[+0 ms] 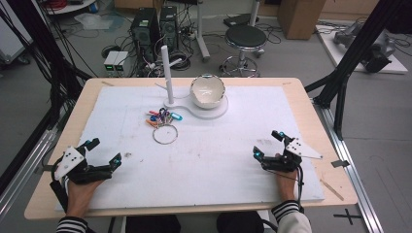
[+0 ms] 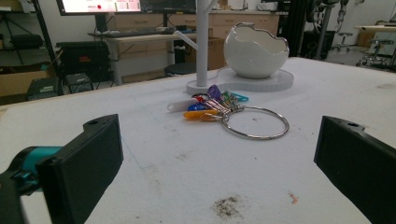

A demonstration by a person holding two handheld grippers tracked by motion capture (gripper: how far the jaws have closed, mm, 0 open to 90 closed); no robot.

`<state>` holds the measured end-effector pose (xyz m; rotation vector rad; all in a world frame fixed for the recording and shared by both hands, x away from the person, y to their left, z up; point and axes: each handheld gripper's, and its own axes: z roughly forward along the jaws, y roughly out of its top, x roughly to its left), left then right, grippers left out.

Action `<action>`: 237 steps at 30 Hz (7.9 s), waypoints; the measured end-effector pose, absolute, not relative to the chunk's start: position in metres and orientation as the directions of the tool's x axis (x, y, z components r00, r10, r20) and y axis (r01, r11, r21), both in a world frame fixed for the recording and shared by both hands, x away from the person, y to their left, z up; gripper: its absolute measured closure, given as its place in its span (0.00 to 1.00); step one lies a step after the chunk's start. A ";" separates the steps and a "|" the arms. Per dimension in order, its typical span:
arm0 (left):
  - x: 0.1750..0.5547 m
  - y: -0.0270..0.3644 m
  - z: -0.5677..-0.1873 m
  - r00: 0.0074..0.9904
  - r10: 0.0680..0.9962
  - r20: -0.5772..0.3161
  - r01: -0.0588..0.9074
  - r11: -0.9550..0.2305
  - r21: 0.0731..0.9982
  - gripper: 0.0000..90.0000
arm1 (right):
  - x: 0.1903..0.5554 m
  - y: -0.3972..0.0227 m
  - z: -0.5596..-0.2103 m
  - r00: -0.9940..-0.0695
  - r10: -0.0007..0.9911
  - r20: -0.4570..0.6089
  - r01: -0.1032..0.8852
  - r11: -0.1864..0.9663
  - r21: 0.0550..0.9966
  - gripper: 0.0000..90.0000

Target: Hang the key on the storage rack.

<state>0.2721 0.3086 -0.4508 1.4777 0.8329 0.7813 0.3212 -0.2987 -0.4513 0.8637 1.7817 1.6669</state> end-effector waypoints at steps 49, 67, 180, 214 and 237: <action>0.351 0.281 -0.351 0.755 0.649 0.091 0.170 -0.328 0.929 0.02 | 0.321 -0.298 -0.451 -0.648 0.762 0.025 0.081 0.037 0.996 0.01; 0.399 0.226 -0.326 0.862 0.488 0.137 0.214 -0.596 0.774 0.02 | 0.321 -0.298 -0.451 -0.648 0.762 0.023 0.081 0.039 0.996 0.01; 0.440 0.100 -0.402 0.959 0.276 0.059 0.272 -0.959 0.078 0.79 | 0.320 -0.297 -0.451 -0.647 0.763 0.017 0.080 0.046 0.996 0.01; 0.437 0.094 -0.400 0.954 0.288 0.079 0.283 -0.957 0.066 0.95 | 0.320 -0.297 -0.451 -0.645 0.764 0.020 0.083 0.044 0.996 0.01; 0.434 0.162 -0.318 0.886 0.427 0.179 0.303 -0.828 0.472 0.97 | 0.321 -0.297 -0.451 -0.645 0.764 0.017 0.076 0.043 0.996 0.01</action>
